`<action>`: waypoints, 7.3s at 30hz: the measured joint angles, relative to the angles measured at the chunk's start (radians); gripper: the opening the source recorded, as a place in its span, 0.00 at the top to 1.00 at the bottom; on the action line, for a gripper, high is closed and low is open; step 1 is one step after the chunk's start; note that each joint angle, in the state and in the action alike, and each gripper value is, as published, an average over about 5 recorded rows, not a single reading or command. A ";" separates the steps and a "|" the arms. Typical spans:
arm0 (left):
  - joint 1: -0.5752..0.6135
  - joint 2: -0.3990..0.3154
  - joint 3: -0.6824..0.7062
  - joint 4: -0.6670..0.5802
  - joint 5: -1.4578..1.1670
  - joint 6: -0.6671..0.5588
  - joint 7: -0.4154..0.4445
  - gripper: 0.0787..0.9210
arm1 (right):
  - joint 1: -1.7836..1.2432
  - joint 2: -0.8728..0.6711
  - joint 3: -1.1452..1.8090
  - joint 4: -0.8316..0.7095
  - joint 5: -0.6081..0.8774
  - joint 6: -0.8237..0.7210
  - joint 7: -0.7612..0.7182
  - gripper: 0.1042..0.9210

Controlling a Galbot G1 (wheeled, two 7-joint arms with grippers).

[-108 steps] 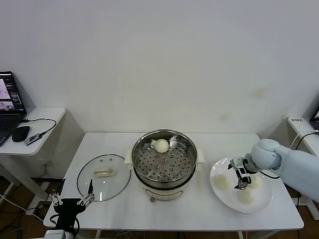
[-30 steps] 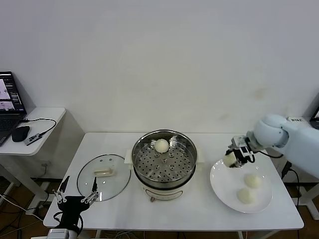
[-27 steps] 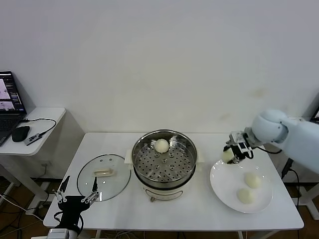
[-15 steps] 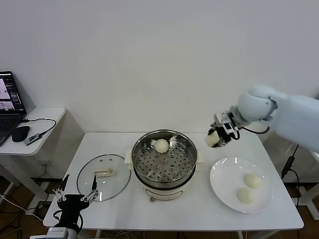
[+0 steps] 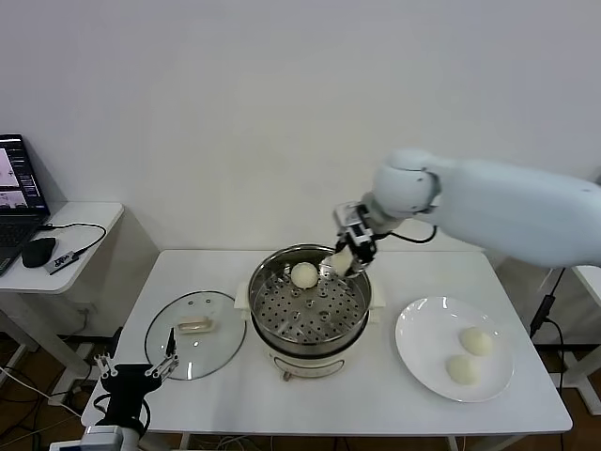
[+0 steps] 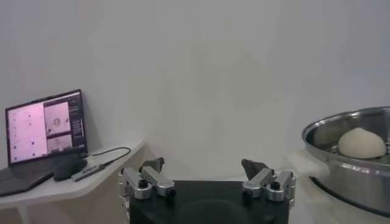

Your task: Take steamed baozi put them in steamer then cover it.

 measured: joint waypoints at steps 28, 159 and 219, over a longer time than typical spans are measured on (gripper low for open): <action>-0.015 -0.002 -0.007 0.011 0.001 -0.001 0.001 0.12 | -0.201 0.351 0.038 -0.282 0.029 -0.066 0.048 0.47; -0.025 0.018 0.024 0.075 0.017 -0.002 0.008 0.12 | -0.622 -0.549 0.488 0.023 -0.429 0.188 -0.109 0.42; -0.014 -0.024 -0.016 0.050 0.004 -0.004 0.005 0.12 | -0.190 0.097 -0.011 0.065 -0.413 0.522 0.043 0.33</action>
